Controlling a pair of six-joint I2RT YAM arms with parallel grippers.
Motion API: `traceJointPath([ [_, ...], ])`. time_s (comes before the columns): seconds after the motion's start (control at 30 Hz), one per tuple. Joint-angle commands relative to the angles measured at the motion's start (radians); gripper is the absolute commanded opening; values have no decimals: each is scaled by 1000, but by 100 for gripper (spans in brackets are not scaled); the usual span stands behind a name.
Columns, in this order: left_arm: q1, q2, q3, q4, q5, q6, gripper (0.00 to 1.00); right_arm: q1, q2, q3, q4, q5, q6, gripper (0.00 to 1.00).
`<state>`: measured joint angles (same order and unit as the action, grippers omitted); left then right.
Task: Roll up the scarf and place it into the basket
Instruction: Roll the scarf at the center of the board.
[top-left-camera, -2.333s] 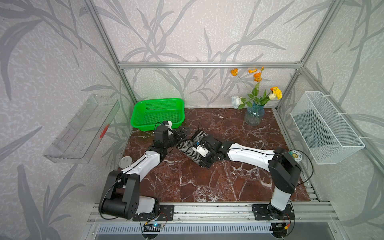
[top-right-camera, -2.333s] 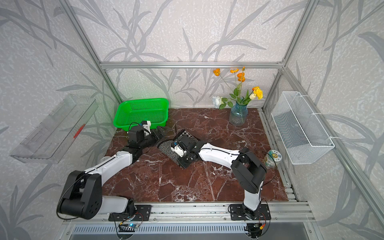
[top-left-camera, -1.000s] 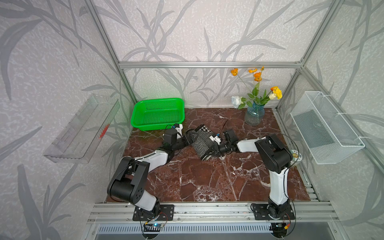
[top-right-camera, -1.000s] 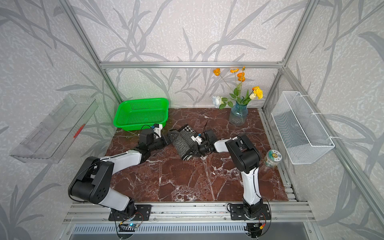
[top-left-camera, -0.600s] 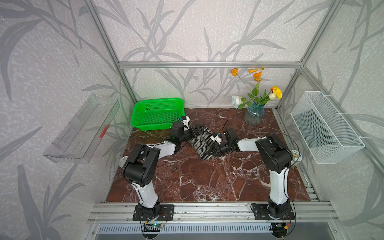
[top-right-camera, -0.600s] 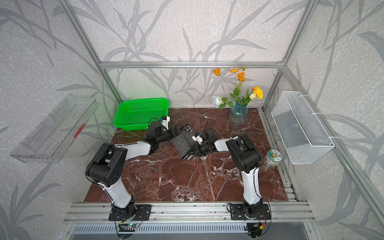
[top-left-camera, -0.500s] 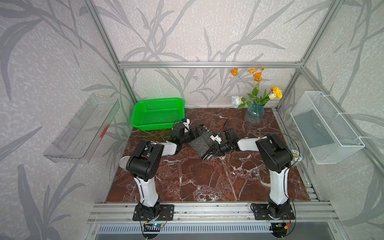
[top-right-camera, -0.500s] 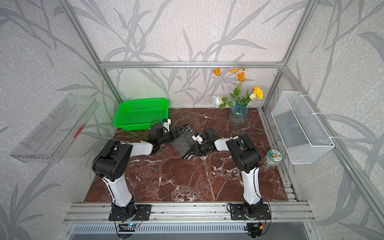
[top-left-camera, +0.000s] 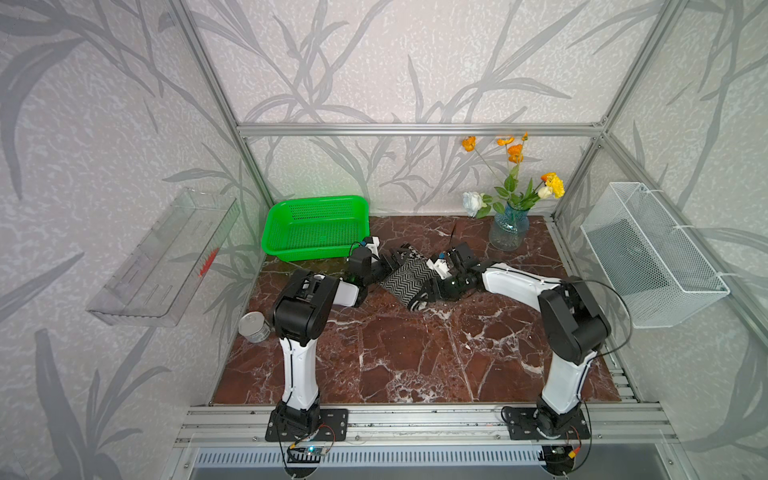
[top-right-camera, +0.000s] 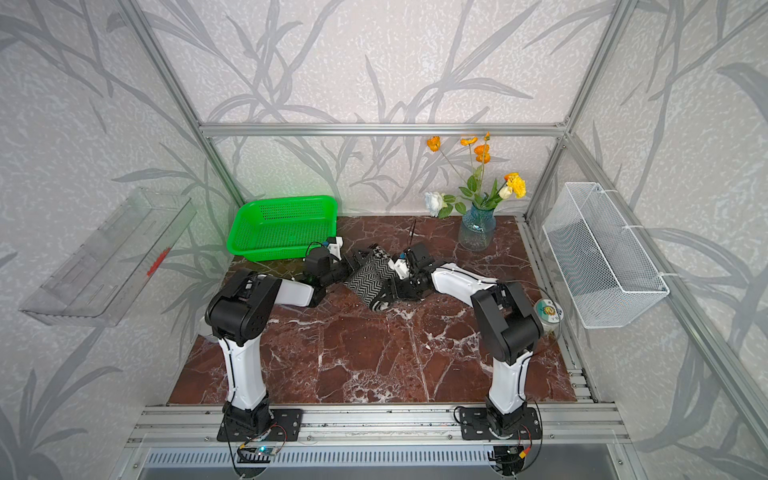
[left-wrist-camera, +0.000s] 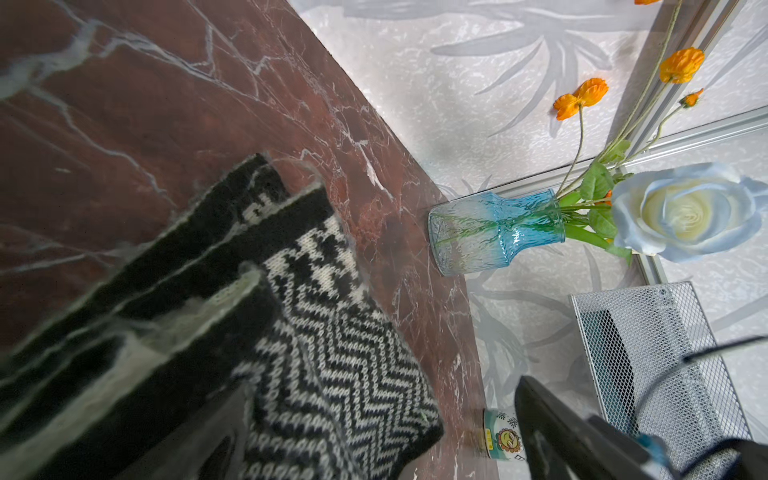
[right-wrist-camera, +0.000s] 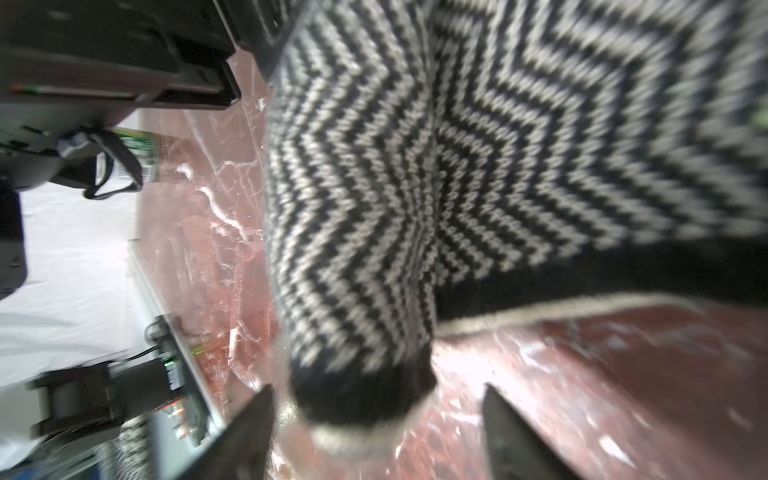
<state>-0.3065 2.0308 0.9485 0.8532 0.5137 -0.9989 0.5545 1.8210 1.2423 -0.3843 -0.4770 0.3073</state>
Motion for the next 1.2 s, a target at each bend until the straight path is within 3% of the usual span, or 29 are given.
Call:
traceJointPath([
  [0.0, -1, 55, -6, -81, -30, -23, 98, 129, -108, 64, -136, 376, -129, 99],
  [0.2, 0, 60, 3, -97, -19, -35, 98, 379, -97, 121, -122, 812, -321, 99],
  [0.47, 0, 46, 6, -89, 4, -71, 98, 454, 108, 245, -191, 1003, -405, 99],
  [0.77, -2, 26, 7, -92, 15, -103, 98, 461, 300, 288, -180, 1098, -470, 99],
  [1.0, -1, 19, -16, -54, 28, -128, 98, 436, 359, 310, -170, 1104, -496, 100],
  [1.03, -1, 19, -18, -53, 30, -131, 98, 429, 362, 309, -169, 1096, -496, 99],
  [1.17, 3, 9, -28, -45, 33, -138, 98, 399, 371, 301, -163, 1058, -494, 76],
])
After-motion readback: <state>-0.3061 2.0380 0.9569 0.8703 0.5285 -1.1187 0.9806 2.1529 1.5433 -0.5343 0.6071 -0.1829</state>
